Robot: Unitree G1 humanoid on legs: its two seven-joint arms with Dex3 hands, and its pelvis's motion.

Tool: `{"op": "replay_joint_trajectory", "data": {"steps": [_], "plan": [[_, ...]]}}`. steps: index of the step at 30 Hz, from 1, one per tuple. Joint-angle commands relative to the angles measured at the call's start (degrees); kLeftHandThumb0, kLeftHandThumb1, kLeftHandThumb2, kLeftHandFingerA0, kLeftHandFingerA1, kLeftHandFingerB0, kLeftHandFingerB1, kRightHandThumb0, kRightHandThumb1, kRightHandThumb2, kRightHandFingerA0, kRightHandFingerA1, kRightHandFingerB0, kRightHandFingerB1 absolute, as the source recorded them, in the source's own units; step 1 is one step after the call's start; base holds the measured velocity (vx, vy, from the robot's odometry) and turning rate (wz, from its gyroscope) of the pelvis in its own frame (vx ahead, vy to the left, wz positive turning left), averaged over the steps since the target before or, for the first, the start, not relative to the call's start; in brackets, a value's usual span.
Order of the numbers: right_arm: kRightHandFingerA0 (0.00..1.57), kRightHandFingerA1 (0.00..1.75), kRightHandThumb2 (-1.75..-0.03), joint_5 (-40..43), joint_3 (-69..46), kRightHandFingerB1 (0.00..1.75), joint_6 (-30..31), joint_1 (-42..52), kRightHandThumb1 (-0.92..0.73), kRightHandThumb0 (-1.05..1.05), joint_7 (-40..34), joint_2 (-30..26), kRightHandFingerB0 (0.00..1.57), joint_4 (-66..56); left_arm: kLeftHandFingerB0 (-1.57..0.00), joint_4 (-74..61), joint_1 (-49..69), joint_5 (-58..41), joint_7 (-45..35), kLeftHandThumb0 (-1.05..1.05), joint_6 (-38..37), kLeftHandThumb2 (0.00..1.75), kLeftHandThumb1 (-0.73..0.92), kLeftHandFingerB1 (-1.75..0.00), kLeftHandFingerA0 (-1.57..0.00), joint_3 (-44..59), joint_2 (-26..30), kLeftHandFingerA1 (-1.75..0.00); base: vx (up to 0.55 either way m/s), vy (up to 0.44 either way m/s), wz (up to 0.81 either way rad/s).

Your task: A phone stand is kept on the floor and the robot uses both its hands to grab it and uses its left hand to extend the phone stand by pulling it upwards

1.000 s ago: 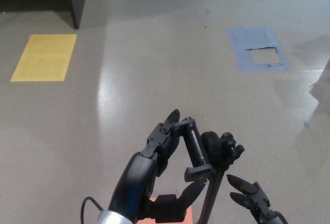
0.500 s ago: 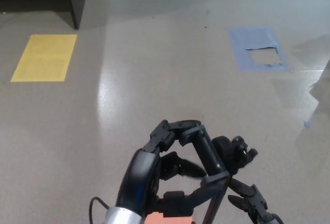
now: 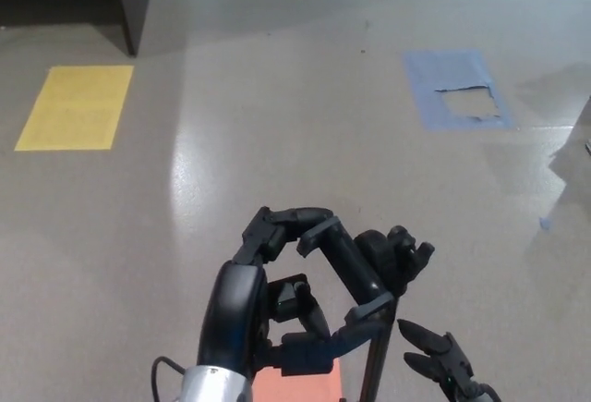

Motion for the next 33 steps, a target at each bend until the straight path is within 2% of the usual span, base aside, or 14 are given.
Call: {"op": "replay_joint_trajectory", "data": {"steps": [1,9,11,12,16,17,19,24,25,29,30,31,32,33], "plan": [[0.40,0.77,-0.84,-0.03,-0.11,0.69,-0.33,-0.94,-0.49,-1.02,-1.08,0.15,0.26,1.36,-0.90,0.00,0.87,-2.90,3.71,-0.16,4.49,0.78,0.48,-1.75,-1.01,0.82,-5.54,-1.75,0.00,0.000,0.00],[0.31,0.80,-0.60,0.00,-0.63,0.68,1.52,-6.08,-0.66,-1.05,-1.78,1.18,0.26,3.36,-0.87,-4.22,0.74,-4.45,2.80,-0.21,6.55,0.73,0.51,-1.75,-1.00,-2.03,-4.33,-1.75,0.00,0.000,0.00],[0.36,0.77,-0.97,0.51,-0.90,0.62,0.89,-7.36,-0.51,-1.01,-1.26,0.79,0.17,4.17,-0.86,-4.75,0.95,-3.40,3.10,-0.21,5.76,0.74,0.51,-1.75,-1.00,-3.76,-3.85,-1.75,0.00,0.000,0.00],[0.42,0.85,-0.59,0.07,-1.05,0.73,3.56,-9.35,-0.64,-1.01,-2.42,1.83,0.29,3.92,-0.88,-6.43,0.76,-2.94,3.81,-0.24,7.67,0.71,0.50,-1.75,-1.02,-4.59,-4.02,-1.75,0.00,0.000,0.00],[0.46,0.84,-0.86,0.29,-1.34,0.73,3.17,-11.06,-0.51,-0.99,-2.54,2.27,0.30,4.88,-0.89,-7.79,0.54,-3.30,4.65,-0.23,8.91,0.71,0.49,-1.75,-1.03,-5.56,-4.17,-1.75,0.00,0.000,0.00],[0.72,0.81,-0.60,1.45,-1.93,0.72,1.70,-14.15,-0.65,-0.87,-2.50,3.51,0.67,8.13,-0.82,-9.43,0.64,-4.14,4.49,-0.22,9.42,0.69,0.52,-1.75,-1.04,-6.36,-4.45,-1.75,0.00,0.000,0.00],[0.82,0.87,-0.62,1.57,-2.49,0.76,-1.43,-20.59,-0.67,-0.90,-3.93,5.18,0.79,14.97,-0.81,-12.26,1.04,-5.77,4.51,-0.20,9.82,0.68,0.54,-1.75,-1.03,-7.98,-5.48,-1.75,0.00,0.000,0.00],[0.69,0.83,-0.72,1.62,-3.36,0.77,-3.44,-24.98,-0.59,-0.96,-4.07,6.12,0.62,21.11,-0.81,-13.72,1.40,-6.64,5.66,-0.18,9.49,0.70,0.55,-1.75,-1.01,-9.87,-5.95,-1.75,0.00,0.000,0.00],[0.96,1.05,-1.03,-0.21,-2.39,0.78,-0.32,-26.38,-0.41,-1.05,-5.51,6.53,0.55,21.60,-0.85,-14.48,1.45,-5.73,6.86,-0.23,10.34,0.68,0.54,-1.75,-1.00,-11.20,-6.21,-1.75,0.00,0.000,0.00],[0.96,1.05,-1.03,-2.81,-0.55,0.78,4.32,-28.70,-0.41,-1.05,-8.13,7.07,0.55,22.68,-0.85,-15.76,1.28,-4.75,9.26,-0.23,11.84,0.68,0.54,-1.75,-1.00,-13.37,-6.25,-1.75,0.00,0.000,0.00],[0.02,0.86,-1.19,-6.83,2.32,0.82,11.24,-28.76,-0.41,-1.05,-8.14,6.18,0.02,20.90,-0.86,-15.95,1.31,-4.48,9.58,-0.24,11.86,0.68,0.54,-1.75,-1.00,-13.97,-5.79,-1.75,0.00,0.000,0.00],[0.02,0.86,-1.19,-11.85,5.85,0.82,19.93,-28.74,-0.41,-1.05,-8.03,5.07,0.02,18.53,-0.86,-16.14,1.42,-4.02,9.80,-0.24,11.82,0.68,0.54,-1.75,-1.00,-14.66,-5.32,-1.75,0.00,0.000,0.00],[0.16,1.25,-0.67,-10.60,5.67,1.19,22.08,-28.06,-0.85,-1.05,-6.28,5.25,0.27,17.68,-0.88,-16.08,1.43,-4.28,9.91,-0.23,11.65,0.68,0.53,-1.75,-1.02,-14.62,-5.08,-1.75,0.00,0.000,0.00],[0.16,0.92,-1.16,-8.68,4.86,1.00,21.45,-26.88,-0.37,-1.05,-5.48,5.54,0.36,17.29,-0.84,-15.93,1.69,-5.50,9.44,-0.19,11.02,0.72,0.54,-1.75,-1.03,-13.95,-5.09,-1.75,0.00,0.000,0.00]]}}
